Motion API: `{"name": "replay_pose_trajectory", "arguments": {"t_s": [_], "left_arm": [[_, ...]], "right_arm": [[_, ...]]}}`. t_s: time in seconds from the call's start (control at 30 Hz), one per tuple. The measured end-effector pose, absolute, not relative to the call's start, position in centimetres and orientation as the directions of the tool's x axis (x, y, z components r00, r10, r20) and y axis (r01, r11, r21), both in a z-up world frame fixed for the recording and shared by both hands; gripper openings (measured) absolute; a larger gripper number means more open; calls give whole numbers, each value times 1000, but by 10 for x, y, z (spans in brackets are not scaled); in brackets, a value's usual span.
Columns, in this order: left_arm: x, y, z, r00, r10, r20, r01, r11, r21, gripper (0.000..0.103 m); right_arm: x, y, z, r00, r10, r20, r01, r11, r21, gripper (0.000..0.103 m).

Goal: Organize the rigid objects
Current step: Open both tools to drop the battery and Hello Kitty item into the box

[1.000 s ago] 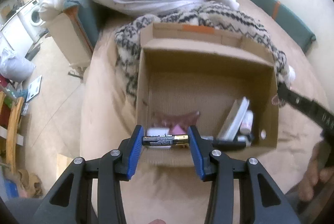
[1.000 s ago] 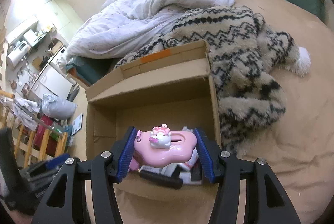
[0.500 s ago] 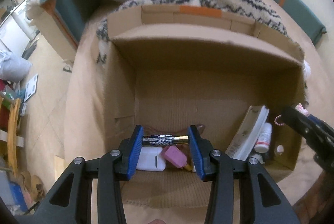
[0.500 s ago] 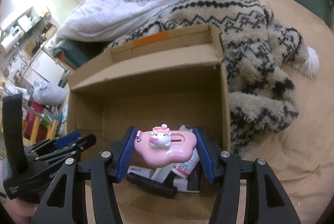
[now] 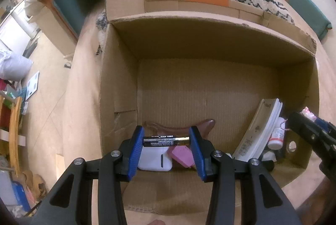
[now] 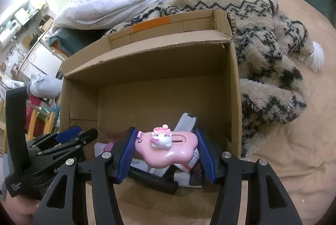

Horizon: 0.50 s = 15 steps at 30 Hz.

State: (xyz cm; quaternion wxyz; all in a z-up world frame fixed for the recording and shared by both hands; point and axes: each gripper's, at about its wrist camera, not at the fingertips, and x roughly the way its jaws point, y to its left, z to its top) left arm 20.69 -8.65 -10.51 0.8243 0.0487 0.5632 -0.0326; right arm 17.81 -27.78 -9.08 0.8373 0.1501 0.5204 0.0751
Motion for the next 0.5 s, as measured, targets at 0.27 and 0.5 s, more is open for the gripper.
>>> {"name": "replay_pose_trajectory", "arguments": {"t_s": [0.27,0.5], "left_arm": [[200,-90,-97,385,-18,-923,130,991,35,80],[192,-90,-75,425,-26,-905,138,990,37,94]], "right_arm": [[178,-281,-86,463,325,-825,27,925,379,66],[172,-286,-62,549,342,-762,23,906,423,103]]}}
